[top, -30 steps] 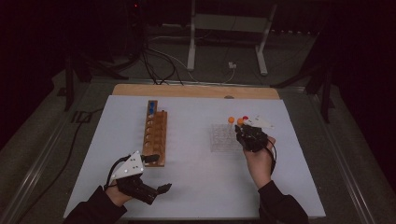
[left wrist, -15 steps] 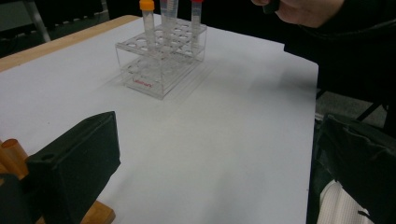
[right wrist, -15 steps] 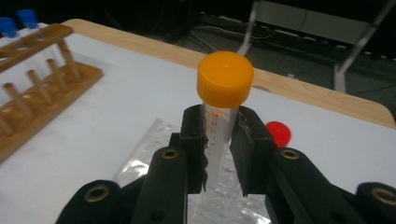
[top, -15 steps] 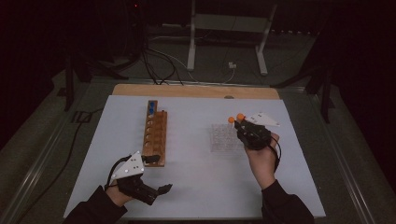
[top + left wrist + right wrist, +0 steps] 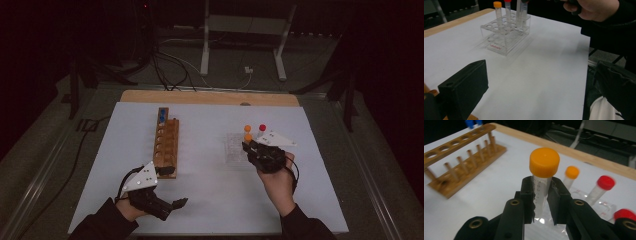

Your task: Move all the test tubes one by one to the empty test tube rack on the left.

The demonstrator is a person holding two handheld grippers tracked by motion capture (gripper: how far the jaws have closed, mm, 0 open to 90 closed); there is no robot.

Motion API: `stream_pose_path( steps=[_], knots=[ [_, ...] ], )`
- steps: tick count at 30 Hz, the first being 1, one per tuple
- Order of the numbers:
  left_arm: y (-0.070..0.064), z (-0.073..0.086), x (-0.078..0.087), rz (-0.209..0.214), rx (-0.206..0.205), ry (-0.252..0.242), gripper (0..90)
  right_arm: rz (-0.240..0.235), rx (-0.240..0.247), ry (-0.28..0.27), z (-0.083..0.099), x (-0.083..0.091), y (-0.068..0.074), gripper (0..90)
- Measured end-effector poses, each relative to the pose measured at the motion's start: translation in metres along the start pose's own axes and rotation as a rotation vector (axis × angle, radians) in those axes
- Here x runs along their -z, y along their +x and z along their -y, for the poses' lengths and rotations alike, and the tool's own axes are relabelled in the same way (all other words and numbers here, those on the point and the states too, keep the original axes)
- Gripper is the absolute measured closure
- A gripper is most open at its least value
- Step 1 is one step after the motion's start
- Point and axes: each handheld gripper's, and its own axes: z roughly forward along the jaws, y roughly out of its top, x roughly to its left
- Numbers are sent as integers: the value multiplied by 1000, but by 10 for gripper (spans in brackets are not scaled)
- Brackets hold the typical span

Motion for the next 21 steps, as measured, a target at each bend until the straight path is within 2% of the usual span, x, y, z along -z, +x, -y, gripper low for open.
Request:
stream_pose_path(
  steps=[4,9,21],
  knots=[
    [0,-4,-1,20,11,-2,10,-39,4,8,7,4,6,746],
    [0,-8,-5,24,-3,2,10,-72,16,14,15,8,15,745],
    [-3,-27,-23,71,-17,-24,19,-157,43,35,33,9,37,746]
  ],
)
